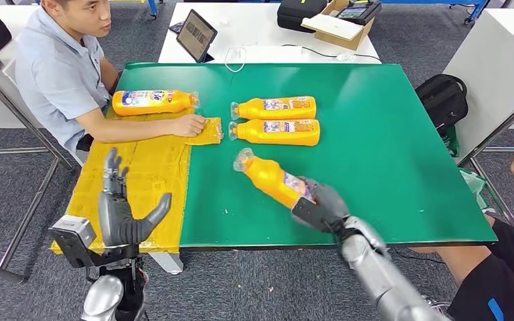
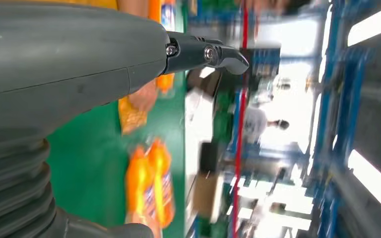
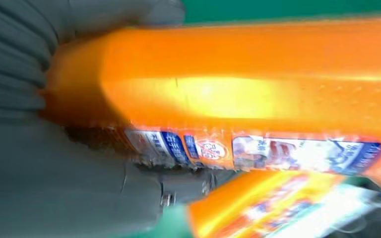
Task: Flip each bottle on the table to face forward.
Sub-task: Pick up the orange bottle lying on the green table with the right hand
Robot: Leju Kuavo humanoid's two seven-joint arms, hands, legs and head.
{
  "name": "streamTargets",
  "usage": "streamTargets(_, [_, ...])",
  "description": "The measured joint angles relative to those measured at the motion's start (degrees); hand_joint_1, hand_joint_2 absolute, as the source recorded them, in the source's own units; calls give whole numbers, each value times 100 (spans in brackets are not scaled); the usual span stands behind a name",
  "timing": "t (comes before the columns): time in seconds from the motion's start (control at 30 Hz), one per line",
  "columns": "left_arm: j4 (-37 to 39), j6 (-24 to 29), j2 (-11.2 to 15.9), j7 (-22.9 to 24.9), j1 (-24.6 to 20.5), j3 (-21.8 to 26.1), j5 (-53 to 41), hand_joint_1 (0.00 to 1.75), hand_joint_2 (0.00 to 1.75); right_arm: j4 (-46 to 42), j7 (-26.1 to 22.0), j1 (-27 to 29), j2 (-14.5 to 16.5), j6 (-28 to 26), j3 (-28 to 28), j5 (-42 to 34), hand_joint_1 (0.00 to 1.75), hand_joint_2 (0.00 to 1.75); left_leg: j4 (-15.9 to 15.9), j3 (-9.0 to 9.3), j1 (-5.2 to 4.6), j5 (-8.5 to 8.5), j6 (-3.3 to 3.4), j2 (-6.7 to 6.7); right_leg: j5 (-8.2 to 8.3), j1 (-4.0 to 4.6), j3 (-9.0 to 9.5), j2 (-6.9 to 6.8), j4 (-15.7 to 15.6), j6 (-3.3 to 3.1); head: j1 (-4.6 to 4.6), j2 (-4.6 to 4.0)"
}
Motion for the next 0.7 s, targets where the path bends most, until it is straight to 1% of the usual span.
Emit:
streamTargets(0.1, [102,-296,-115,37,110,-179,403,0,175,-1017,-167,438,392,-645,-12,-477,175,175,0,-45,1,12,-5,-6,3,1,-47,-3,6,-5,-5,0])
streamTargets(0.13, [145,-407,-135,24,170,-273,496,0,175,-1320,-194,519,494,-795,-11,-607,175,175,0,-55,2,14,-7,-8,3,1,-57,-4,7,-5,-4,0])
streamTargets(0.2, [215,-541,-162,-14,266,-437,573,0,175,-1782,-216,629,625,-907,-12,-765,175,175,0,-67,2,16,-7,-13,2,0,-65,-6,7,-6,-1,0])
streamTargets(0.27, [271,-706,-166,-12,308,-556,609,0,175,-2103,-260,740,698,-883,-3,-841,174,175,0,-78,0,15,-5,-20,2,-3,-71,-10,7,-6,0,0])
streamTargets(0.43, [422,-1478,-132,204,313,-860,828,0,175,-2468,-462,951,835,-675,278,-759,173,175,1,-96,-4,12,-3,-25,2,-7,-87,-14,4,-6,1,0])
streamTargets(0.57, [497,-1623,-134,197,243,-995,1003,0,175,-2489,-526,1005,954,-641,684,-633,174,175,0,-99,-2,12,-4,-25,1,-4,-91,-14,4,-6,-1,0])
streamTargets(0.7, [472,-1635,-150,41,176,-1041,1228,0,175,-2247,-451,966,1034,-420,1088,-562,173,175,-1,-98,2,13,-5,-26,1,0,-90,-14,5,-7,-1,0])
